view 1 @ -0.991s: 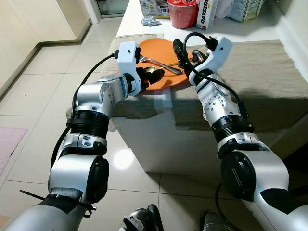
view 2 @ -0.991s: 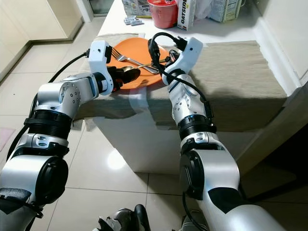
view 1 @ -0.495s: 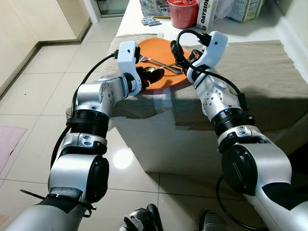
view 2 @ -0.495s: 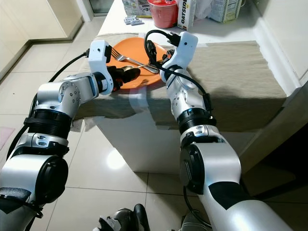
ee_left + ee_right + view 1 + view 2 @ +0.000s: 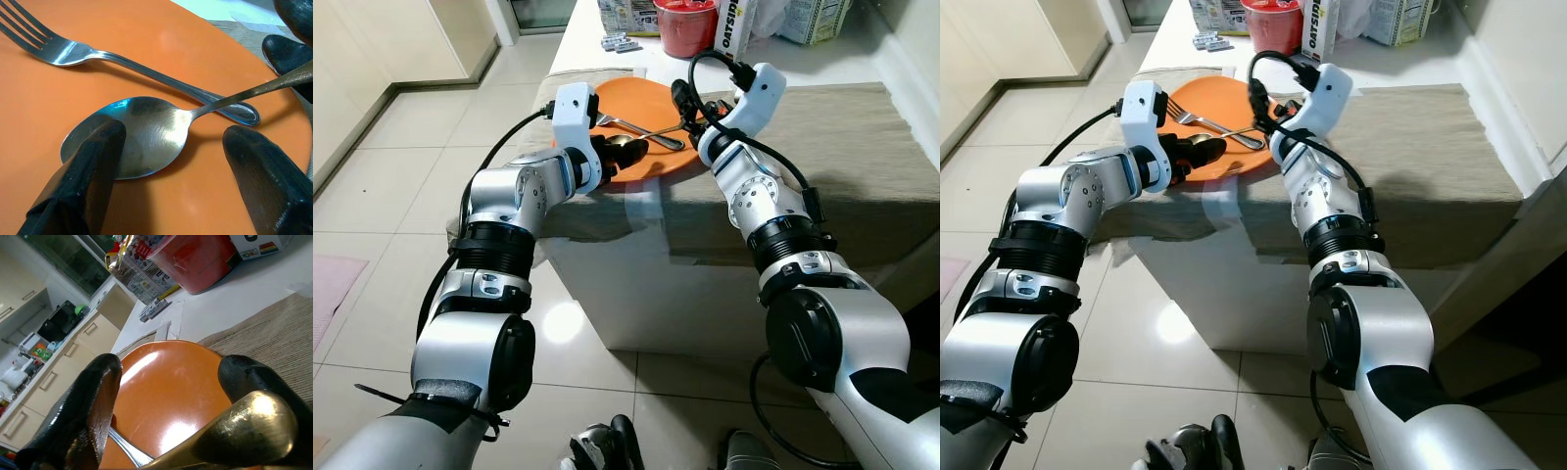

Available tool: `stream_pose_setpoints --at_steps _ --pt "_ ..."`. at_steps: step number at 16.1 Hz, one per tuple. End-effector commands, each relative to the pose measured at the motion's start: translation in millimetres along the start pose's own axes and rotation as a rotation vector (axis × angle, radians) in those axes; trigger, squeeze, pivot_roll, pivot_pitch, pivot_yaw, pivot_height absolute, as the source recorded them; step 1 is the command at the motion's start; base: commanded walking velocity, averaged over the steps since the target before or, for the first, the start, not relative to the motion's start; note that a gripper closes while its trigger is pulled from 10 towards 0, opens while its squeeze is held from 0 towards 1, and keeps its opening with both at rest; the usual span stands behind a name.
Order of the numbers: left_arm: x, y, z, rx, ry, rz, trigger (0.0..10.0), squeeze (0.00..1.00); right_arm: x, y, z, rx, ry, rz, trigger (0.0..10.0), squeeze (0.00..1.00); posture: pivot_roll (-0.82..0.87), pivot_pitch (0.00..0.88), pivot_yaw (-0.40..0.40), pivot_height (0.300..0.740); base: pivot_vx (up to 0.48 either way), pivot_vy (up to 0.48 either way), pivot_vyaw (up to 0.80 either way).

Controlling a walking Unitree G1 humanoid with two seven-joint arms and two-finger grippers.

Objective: Setting the table

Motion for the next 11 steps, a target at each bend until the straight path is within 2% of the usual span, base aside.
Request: stream_pose_setpoints --at_steps 1,11 --pt "-9.1 -32 -3.3 -0.133 0.036 0.054 10.0 0.00 7.2 -35 4.9 -0.146 -0.055 -0.060 0.0 0.00 -0.13 0.143 0.159 0.740 0.000 0.000 0.00" --pt "-5.7 -16 -5.9 -0.090 0.031 0.050 10.0 0.00 5.4 -32 4.1 -0.140 -0.042 -0.065 0.0 0.00 -0.13 0.150 0.156 0.740 0.000 0.000 0.00"
Point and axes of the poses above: a point about 5 cm out from each wrist's last joint towards the gripper, its own z axis pointing back from the gripper into the wrist, its own y axis along the axis of the wrist's last joint, x = y × z, the point moved 1 cm from there along -z, pointing out of the wrist towards the gripper, and after that the axes turned 1 degree about -z, right-handed, at the moved point
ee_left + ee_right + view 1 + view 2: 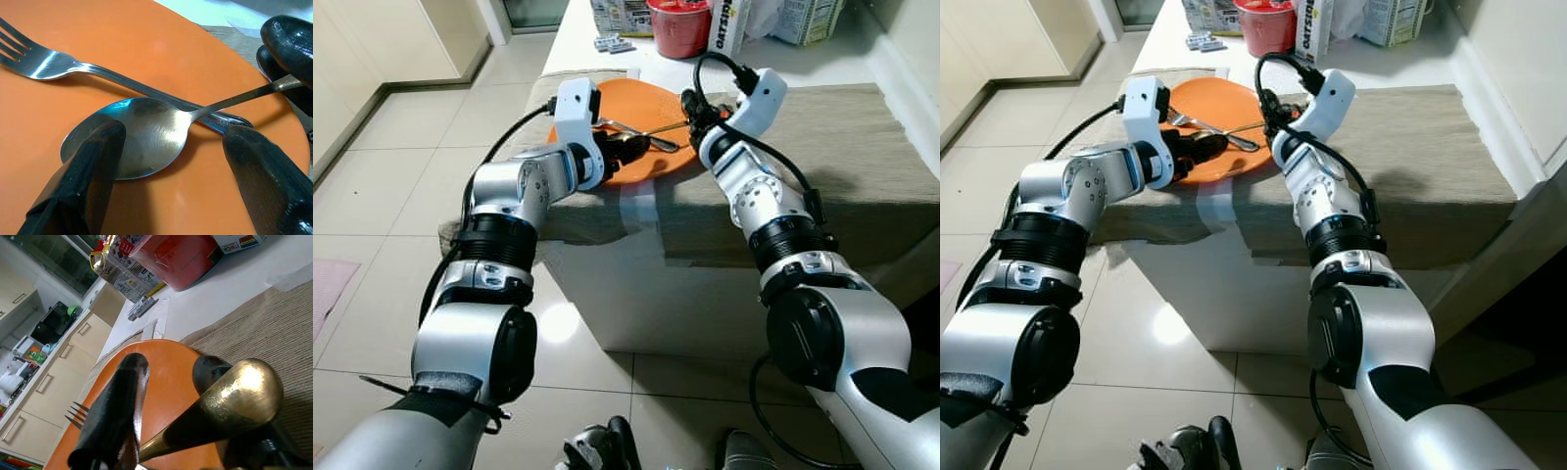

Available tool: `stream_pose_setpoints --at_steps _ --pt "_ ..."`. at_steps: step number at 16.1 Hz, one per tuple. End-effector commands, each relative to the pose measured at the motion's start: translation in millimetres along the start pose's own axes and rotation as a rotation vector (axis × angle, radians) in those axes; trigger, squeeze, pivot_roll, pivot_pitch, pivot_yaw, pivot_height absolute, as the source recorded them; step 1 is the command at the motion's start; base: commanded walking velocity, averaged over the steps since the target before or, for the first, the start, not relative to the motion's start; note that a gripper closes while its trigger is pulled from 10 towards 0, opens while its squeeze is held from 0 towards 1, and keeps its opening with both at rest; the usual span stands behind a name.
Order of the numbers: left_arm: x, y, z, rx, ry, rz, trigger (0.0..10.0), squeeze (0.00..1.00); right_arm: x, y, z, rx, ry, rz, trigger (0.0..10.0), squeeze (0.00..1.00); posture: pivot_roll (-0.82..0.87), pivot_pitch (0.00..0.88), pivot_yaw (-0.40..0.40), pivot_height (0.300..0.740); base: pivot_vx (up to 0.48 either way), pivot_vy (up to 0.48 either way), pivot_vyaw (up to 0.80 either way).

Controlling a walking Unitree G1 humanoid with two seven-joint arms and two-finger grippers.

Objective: Setting the table

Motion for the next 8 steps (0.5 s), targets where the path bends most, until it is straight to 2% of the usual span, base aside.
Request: stream_pose_setpoints --at_steps 1,8 --pt "-7.3 -19.5 -2.8 -0.089 0.029 0.032 10.0 0.00 4.0 -29.0 3.0 -0.115 -0.029 -0.024 0.0 0.00 -0.13 0.150 0.156 0.740 0.000 0.000 0.00" --pt "-8.0 -12.1 -3.6 -0.064 0.032 0.015 10.0 0.00 8.7 -23.6 3.6 -0.092 -0.046 -0.009 0.0 0.00 -0.13 0.154 0.155 0.740 0.000 0.000 0.00"
Point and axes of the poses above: a point about 5 cm out from each wrist's last joint towards the gripper, its own z axis pointing back from the gripper into the wrist, its own y axis along the axis of the wrist's last joint, x = y × z, the point moved 1 cm from there along -z, pointing out of the wrist towards the gripper, and after that the axes turned 1 degree about -z, right-handed, at the moved point
